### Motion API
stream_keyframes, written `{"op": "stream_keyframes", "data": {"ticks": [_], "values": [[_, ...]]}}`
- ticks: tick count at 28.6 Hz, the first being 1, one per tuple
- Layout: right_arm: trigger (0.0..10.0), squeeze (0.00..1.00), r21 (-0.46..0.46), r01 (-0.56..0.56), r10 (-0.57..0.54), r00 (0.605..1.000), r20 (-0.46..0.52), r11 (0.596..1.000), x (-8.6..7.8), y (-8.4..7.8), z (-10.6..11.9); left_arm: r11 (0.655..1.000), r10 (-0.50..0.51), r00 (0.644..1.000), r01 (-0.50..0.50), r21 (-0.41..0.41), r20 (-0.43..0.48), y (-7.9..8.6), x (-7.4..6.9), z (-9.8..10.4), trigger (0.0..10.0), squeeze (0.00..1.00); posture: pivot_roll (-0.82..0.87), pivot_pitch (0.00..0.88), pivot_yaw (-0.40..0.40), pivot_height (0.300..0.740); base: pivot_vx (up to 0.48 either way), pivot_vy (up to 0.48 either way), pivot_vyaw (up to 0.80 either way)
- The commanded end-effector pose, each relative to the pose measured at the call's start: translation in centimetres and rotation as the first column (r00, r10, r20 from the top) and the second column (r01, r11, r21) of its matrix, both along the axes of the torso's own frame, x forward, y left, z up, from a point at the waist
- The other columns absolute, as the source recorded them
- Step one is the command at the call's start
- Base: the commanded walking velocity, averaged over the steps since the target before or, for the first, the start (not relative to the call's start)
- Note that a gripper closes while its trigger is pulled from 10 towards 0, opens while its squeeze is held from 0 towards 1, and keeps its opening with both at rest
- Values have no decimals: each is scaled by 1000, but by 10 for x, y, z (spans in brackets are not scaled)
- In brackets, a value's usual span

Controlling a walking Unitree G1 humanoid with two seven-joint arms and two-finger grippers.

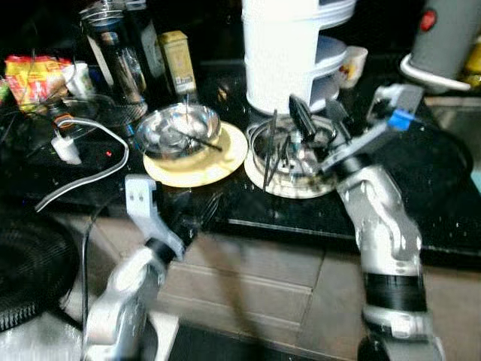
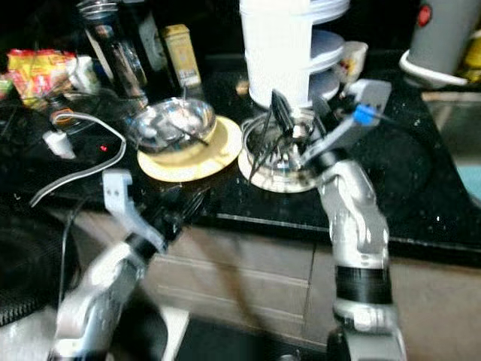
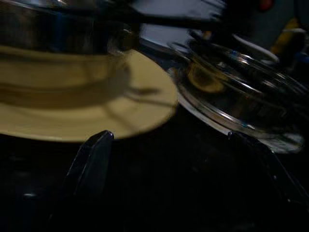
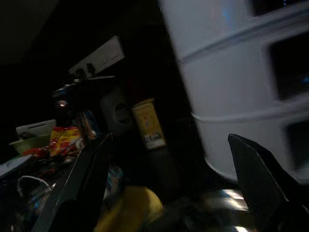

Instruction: Kitchen organization

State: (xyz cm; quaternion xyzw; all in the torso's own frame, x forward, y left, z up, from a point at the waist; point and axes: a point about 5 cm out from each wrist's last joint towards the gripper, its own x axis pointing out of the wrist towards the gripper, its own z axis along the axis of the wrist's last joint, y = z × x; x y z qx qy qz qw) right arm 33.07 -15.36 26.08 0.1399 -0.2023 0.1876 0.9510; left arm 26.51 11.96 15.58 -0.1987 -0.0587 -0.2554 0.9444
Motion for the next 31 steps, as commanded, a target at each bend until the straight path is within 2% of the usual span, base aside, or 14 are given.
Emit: {"op": "stream_keyframes", "data": {"ticks": [1,10,18,20,23,29,30,31], "values": [[10000,0,-10,-14,14,1000,4,1000,-1,5,-2,1000,-4,999,4,26,-34,3,-4,-8,10000,0,-13,0,64,740,0,0,0],[10000,0,-18,13,-12,1000,26,1000,-3,-15,1,991,-121,991,124,48,-62,-11,-14,-14,10000,0,-15,0,62,740,0,0,0],[10000,0,-32,23,-22,999,31,999,-4,-25,1,977,-186,979,193,85,-89,-22,-20,-20,10000,0,-13,0,61,740,0,0,0],[10000,0,-88,-7,12,999,52,996,-8,-31,1,977,-187,978,195,90,-94,-21,-21,-22,10000,0,-9,0,58,740,0,0,0],[10000,0,-214,-132,149,986,69,968,-22,-36,0,975,-191,977,200,101,-98,-20,-22,-23,10000,0,-9,0,56,740,0,0,0],[10000,0,-214,-132,149,986,69,968,-22,-36,0,975,-191,977,200,101,-98,-20,-22,-23,10000,0,-9,0,56,740,0,0,0],[10000,0,-256,-186,207,976,60,949,-28,-38,-1,974,-192,976,202,103,-98,-19,-22,-24,10000,0,-12,0,57,740,0,0,0],[10000,0,-418,-385,401,914,-53,823,-56,-46,-10,970,-204,974,214,113,-96,-22,-22,-25,10000,0,-26,0,60,740,0,0,0]]}}
